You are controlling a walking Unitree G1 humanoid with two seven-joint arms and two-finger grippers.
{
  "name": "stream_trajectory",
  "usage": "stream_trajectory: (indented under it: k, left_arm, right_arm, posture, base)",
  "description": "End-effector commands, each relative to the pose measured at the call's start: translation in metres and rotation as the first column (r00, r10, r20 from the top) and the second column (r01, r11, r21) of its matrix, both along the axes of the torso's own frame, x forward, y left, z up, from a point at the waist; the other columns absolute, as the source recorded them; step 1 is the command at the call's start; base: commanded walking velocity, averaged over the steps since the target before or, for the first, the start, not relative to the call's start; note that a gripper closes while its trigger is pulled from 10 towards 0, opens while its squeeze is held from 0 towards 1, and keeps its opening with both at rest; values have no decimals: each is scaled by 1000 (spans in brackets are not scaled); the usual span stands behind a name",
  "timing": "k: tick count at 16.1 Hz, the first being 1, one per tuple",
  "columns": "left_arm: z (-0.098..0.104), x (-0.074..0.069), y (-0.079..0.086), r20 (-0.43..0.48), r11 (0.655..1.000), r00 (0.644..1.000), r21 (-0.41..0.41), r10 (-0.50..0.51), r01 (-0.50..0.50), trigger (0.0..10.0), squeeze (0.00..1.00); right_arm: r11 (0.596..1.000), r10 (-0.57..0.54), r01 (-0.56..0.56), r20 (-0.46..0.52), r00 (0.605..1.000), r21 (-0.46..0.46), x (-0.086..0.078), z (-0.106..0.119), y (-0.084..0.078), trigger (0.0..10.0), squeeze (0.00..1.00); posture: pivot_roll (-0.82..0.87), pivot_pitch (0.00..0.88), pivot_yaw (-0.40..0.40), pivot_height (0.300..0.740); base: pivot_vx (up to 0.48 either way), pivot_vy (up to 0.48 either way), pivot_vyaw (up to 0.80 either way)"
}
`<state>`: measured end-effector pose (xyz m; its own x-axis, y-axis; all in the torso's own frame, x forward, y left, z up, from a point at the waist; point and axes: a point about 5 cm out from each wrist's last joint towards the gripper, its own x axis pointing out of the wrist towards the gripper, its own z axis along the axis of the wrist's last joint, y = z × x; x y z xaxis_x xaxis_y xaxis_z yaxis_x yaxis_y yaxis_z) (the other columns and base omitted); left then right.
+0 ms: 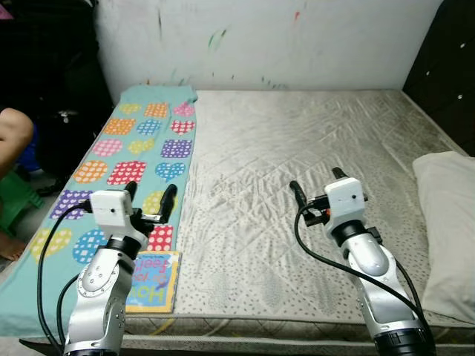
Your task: Clean up the room
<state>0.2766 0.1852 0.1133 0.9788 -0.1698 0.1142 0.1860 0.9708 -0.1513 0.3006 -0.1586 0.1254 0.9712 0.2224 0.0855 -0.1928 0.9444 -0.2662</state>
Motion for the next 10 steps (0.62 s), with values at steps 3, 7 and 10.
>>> stream_trajectory:
  k: [3,7,10]
  left_arm:
    - [1,1,2,-7,1000,1000,15,15,-15,10000,0]
    - [1,1,2,-8,1000,1000,12,16,-16,10000,0]
    - [0,1,2,-8,1000,1000,10,17,-17,10000,0]
  right_arm:
    - [1000,7,-7,2,1000,-2,1,2,0,10000,0]
    - [1000,8,-8,2,1000,-4,1,2,0,10000,0]
    - [1000,8,-8,3,1000,-4,1,2,0,10000,0]
  posture:
    - [-93,0,14,740]
    - [-95,0,12,740]
    - [-95,0,12,740]
  base:
    - [0,-195,0]
    - [0,-339,0]
    - [0,-345,0]
